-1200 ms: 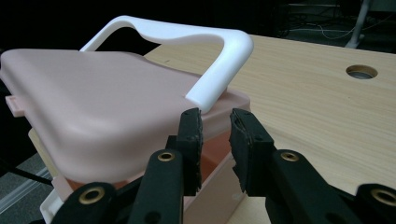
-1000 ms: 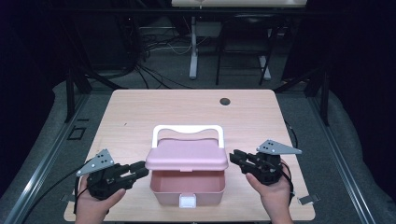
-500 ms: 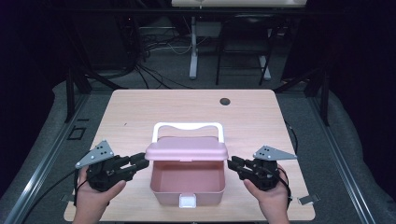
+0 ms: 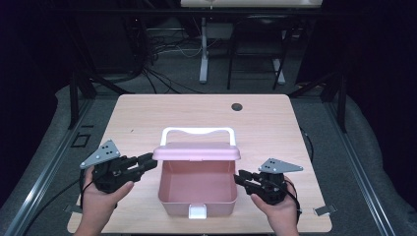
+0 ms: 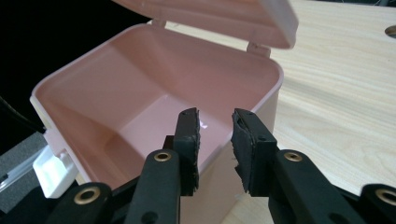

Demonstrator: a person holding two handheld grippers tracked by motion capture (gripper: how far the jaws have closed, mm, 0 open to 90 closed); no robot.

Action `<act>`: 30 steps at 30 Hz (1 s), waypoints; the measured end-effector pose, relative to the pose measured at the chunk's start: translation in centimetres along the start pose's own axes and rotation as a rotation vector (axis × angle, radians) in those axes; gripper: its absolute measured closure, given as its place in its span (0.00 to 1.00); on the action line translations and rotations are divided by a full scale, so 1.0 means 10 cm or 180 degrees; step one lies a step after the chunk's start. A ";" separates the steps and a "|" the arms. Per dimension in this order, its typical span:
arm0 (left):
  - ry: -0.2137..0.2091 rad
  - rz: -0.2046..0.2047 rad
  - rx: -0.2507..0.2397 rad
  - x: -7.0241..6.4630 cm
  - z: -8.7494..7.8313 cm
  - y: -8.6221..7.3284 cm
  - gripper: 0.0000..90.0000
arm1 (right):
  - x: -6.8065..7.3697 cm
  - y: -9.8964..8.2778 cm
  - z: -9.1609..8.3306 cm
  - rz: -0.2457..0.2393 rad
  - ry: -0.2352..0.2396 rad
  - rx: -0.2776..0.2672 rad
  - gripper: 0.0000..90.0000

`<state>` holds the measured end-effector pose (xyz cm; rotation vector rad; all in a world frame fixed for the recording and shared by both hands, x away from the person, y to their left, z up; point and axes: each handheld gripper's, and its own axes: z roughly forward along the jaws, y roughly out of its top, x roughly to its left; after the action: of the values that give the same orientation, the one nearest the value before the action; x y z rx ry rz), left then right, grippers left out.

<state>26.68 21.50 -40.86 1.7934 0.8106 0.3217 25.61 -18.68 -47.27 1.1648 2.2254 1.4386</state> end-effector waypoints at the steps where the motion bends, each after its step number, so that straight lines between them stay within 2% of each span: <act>1: 0.0008 0.0007 0.0024 0.01 0.00 0.01 0.81 | 0.01 -0.01 0.01 0.0004 -0.0003 0.0025 0.78; 4: 0.0015 -0.0007 -0.0014 0.02 0.02 0.03 0.80 | 0.02 -0.04 0.04 -0.0004 -0.0001 0.0048 0.77; 8: 0.0038 0.0034 -0.0012 0.05 0.05 0.07 0.80 | 0.04 -0.07 0.08 -0.0036 -0.0024 0.0079 0.74; 12: 0.0062 0.0005 -0.0033 0.07 0.09 0.09 0.80 | 0.04 -0.09 0.08 -0.0036 -0.0034 0.0109 0.74; 20: 0.0061 -0.0009 -0.0056 0.13 0.14 0.10 0.80 | 0.07 -0.18 0.06 -0.0014 -0.0052 0.0049 0.71; 30: 0.0091 -0.0051 -0.0049 0.21 0.23 0.09 0.80 | 0.12 -0.19 0.09 -0.0102 -0.0130 0.0063 0.68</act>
<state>29.85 21.02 -41.20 1.7707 0.8401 0.3429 24.44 -17.62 -49.11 1.1489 2.2255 1.3712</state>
